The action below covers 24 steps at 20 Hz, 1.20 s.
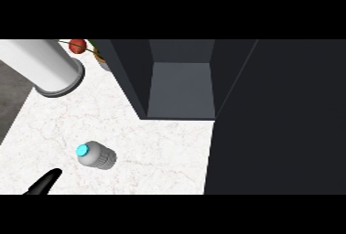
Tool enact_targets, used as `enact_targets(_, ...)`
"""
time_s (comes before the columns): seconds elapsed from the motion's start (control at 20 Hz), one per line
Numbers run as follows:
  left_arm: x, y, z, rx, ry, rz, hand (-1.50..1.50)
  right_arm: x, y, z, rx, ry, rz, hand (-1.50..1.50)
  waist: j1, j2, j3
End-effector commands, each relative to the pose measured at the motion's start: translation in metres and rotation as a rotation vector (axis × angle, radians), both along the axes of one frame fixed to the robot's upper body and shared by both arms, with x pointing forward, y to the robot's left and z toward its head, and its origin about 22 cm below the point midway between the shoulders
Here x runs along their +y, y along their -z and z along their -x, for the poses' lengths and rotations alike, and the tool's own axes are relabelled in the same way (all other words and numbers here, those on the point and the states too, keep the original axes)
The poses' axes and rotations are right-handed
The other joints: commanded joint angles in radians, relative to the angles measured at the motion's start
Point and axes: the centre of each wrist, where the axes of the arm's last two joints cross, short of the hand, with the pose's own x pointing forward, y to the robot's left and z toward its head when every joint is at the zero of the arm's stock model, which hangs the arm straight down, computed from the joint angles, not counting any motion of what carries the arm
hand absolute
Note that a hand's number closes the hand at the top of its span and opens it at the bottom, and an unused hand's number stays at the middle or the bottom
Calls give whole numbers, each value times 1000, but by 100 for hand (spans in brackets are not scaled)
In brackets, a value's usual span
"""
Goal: Pick up the bottled water, place it into the cabinet and close the cabinet
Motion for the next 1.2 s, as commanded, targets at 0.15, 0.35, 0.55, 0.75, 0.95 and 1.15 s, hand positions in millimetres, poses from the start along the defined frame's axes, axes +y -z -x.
enact_targets(0.15,-44,-9,36,-6,-72,61,-150,12,-14,33,20,-50,-23,-150,-12,5,1)
enact_targets(0.35,-54,-10,50,14,-66,59,-150,23,-27,43,2,-52,-7,-150,-8,5,2)
enact_targets(0.55,-52,-16,60,2,-85,71,-150,28,-26,56,6,-40,-13,-150,-14,1,2)
enact_targets(0.75,-59,-14,67,24,-88,78,-150,31,-28,57,16,-25,-23,-150,-12,2,1)
enact_targets(0.95,-61,-5,63,54,-99,67,-150,37,-30,47,-7,-29,-25,-150,-13,9,1)
enact_targets(1.15,-58,-4,66,88,-115,72,-150,39,-34,59,19,-25,-24,-150,-20,8,0)
